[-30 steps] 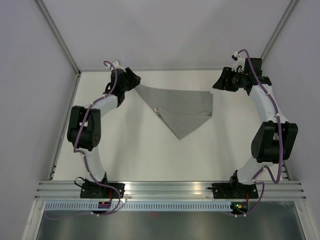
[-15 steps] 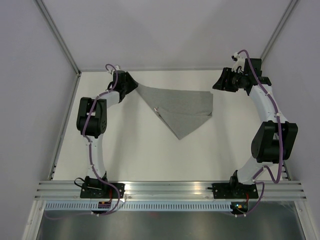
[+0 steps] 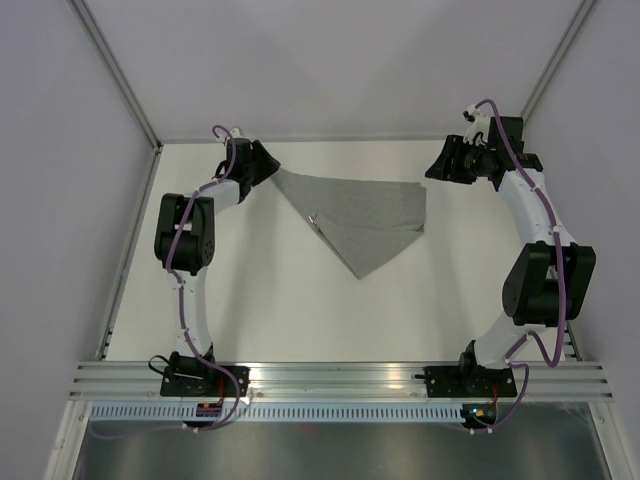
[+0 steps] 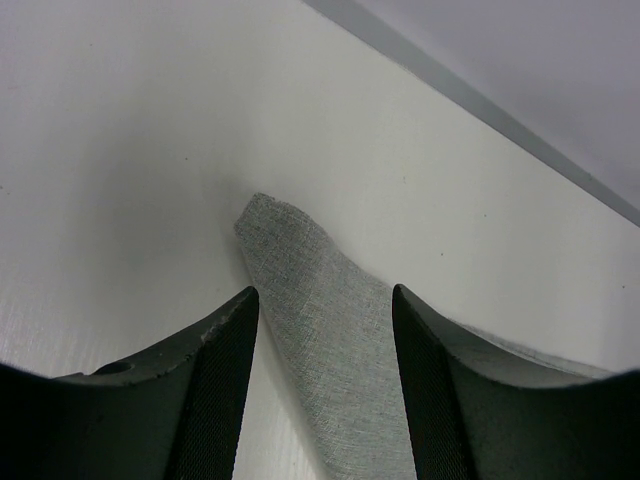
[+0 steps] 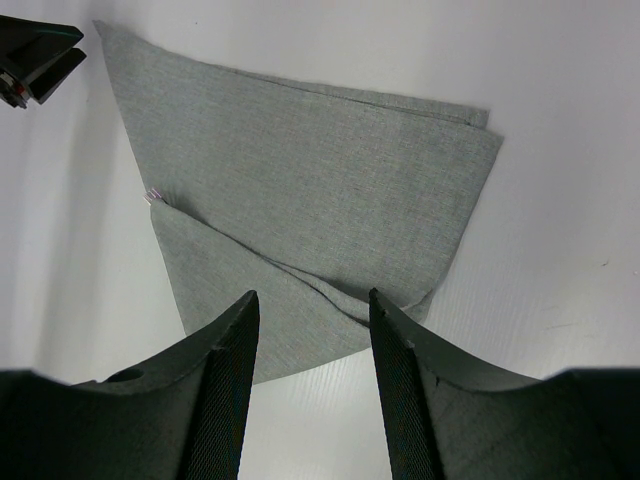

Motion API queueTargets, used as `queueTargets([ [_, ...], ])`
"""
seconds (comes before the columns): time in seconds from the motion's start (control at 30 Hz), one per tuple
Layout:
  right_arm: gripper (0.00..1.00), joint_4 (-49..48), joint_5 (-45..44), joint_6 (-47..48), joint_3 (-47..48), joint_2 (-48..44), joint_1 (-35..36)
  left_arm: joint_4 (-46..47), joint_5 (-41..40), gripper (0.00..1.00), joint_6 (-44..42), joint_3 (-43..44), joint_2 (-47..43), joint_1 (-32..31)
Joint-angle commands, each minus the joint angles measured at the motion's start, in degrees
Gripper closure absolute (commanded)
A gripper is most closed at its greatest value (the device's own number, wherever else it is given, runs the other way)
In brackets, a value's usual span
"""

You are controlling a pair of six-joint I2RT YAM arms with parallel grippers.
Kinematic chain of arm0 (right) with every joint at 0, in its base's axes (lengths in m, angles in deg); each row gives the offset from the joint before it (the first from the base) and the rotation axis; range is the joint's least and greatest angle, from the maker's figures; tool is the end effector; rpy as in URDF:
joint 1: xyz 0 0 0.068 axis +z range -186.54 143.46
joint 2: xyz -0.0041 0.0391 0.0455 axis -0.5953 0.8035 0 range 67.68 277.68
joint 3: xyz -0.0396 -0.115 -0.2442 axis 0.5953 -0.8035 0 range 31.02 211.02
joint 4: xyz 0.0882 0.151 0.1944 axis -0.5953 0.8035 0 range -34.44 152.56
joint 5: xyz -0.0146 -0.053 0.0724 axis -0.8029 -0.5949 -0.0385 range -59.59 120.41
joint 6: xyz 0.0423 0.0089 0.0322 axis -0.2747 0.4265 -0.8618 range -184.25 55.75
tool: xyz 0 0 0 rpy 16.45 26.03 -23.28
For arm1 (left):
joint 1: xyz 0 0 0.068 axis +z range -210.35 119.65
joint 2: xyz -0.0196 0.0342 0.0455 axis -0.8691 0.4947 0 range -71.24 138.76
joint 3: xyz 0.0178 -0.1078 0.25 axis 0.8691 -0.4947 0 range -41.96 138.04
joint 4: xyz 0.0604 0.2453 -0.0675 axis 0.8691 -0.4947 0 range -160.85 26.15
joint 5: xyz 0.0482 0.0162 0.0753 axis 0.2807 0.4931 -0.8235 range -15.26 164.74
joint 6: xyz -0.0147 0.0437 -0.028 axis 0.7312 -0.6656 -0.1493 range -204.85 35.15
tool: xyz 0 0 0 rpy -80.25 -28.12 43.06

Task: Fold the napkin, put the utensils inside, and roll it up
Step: Fold the napkin at the center of the board.

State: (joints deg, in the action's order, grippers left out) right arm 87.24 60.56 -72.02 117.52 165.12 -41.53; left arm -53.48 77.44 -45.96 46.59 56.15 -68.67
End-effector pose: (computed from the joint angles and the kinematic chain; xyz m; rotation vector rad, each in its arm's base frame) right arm 0.3833 -0.0156 0.3166 -0.0139 2.2716 0.6315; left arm 0.4996 -0.0746 0.1641 -0.5288 2.0471 -0.5497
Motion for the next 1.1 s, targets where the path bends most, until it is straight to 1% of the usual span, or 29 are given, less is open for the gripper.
queueTargets([
  [0.0, 0.46, -1.4, 0.6, -1.3, 0.1, -1.7, 0.0, 0.9, 2.1, 0.38, 1.1, 2.6, 1.6, 0.3],
  [0.53, 0.46, -1.5, 1.0, -1.1, -0.3, -2.0, -0.1, -1.2, 2.5, 0.36, 0.6, 5.2, 3.1, 0.3],
  [0.9, 0.46, -1.6, 0.8, -1.1, -0.5, -1.8, 0.0, -5.5, 1.4, 0.37, 2.5, 6.5, 3.9, 0.3],
  [1.07, 0.46, -1.6, 0.8, -1.1, -0.5, -1.9, 0.0, -8.4, 2.0, 0.37, 3.6, 9.1, 5.9, 0.3],
])
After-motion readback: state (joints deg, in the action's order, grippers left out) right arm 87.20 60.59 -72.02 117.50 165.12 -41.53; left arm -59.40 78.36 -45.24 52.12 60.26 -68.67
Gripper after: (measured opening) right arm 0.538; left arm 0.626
